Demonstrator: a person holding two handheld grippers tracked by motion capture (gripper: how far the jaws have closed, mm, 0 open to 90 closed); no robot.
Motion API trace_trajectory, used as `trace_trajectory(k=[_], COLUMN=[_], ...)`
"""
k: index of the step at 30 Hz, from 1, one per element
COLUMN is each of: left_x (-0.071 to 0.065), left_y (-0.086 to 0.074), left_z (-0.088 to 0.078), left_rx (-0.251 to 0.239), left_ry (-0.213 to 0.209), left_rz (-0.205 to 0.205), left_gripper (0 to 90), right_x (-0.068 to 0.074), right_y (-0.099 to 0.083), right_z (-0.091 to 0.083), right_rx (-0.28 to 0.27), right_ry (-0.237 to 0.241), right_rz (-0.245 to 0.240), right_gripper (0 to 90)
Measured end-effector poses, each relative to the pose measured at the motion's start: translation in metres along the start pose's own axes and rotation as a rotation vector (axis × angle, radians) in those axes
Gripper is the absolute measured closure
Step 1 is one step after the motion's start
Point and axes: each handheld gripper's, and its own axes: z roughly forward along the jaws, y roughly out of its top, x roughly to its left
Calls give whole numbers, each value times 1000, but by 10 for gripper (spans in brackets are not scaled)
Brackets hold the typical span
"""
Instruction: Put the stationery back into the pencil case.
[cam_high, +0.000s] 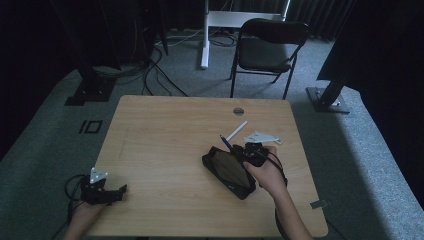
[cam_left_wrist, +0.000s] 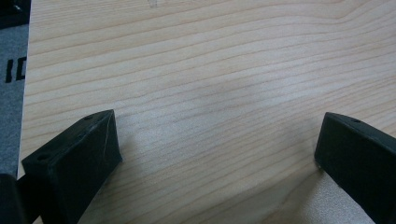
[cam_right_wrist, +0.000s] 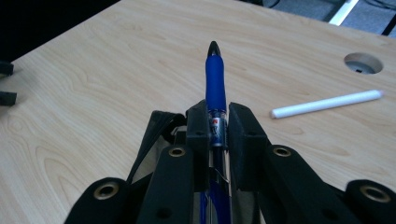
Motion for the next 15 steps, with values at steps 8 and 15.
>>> trace_trajectory(k=[8,15], left_x=[0,0], left_y=[0,0], left_z=[0,0], left_rx=[1,2], left_ry=[0,0], left_rz=[1,2], left_gripper=[1,1], right_x=[8,10], right_y=[-7,-12], right_z=[13,23], right_rx=[44,77], right_ry=[21,34], right_rz=[-19,-33], right_gripper=[792,792])
